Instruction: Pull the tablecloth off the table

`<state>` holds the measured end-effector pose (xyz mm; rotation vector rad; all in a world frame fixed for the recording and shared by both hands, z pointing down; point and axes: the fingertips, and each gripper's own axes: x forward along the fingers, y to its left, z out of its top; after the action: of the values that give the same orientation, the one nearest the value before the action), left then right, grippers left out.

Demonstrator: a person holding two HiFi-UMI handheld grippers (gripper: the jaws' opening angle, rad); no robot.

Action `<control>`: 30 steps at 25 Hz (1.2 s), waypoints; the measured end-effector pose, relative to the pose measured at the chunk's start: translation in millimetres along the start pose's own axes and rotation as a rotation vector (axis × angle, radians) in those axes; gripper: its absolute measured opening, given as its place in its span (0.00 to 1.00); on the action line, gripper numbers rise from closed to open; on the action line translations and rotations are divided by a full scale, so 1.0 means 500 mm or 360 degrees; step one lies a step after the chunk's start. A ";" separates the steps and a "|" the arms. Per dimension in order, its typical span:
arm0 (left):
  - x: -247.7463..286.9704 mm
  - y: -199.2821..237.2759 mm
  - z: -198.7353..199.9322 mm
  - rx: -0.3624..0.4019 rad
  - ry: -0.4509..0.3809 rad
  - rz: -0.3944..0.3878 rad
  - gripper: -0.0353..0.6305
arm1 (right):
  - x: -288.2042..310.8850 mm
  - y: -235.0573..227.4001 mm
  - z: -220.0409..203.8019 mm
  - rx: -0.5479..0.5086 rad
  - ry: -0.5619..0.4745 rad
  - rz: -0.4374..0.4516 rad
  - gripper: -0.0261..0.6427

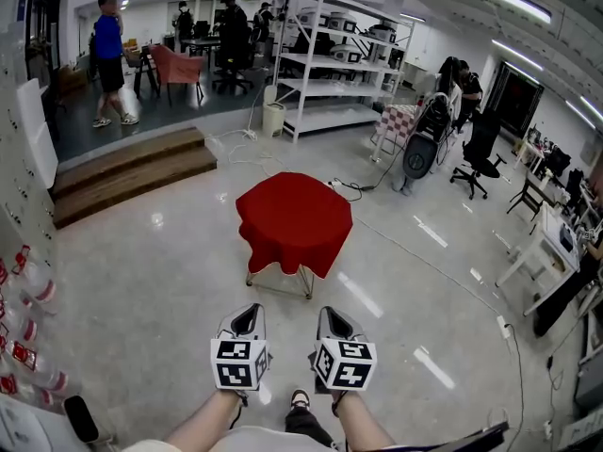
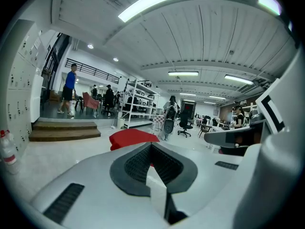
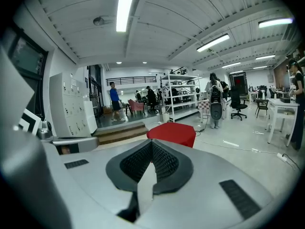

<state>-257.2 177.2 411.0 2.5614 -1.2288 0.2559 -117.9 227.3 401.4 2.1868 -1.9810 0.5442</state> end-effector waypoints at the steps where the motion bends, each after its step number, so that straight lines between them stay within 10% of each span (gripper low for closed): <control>1: 0.008 0.000 0.001 0.0000 0.0004 0.0004 0.08 | 0.007 -0.005 0.002 0.0000 0.0003 0.0002 0.08; 30: 0.328 -0.037 0.056 -0.0018 0.0063 0.0185 0.08 | 0.277 -0.237 0.099 -0.0011 0.0080 0.0138 0.08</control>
<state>-139.8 58.8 427.5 2.4667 -1.3628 0.3218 16.1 95.7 420.8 2.0698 -2.0561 0.5972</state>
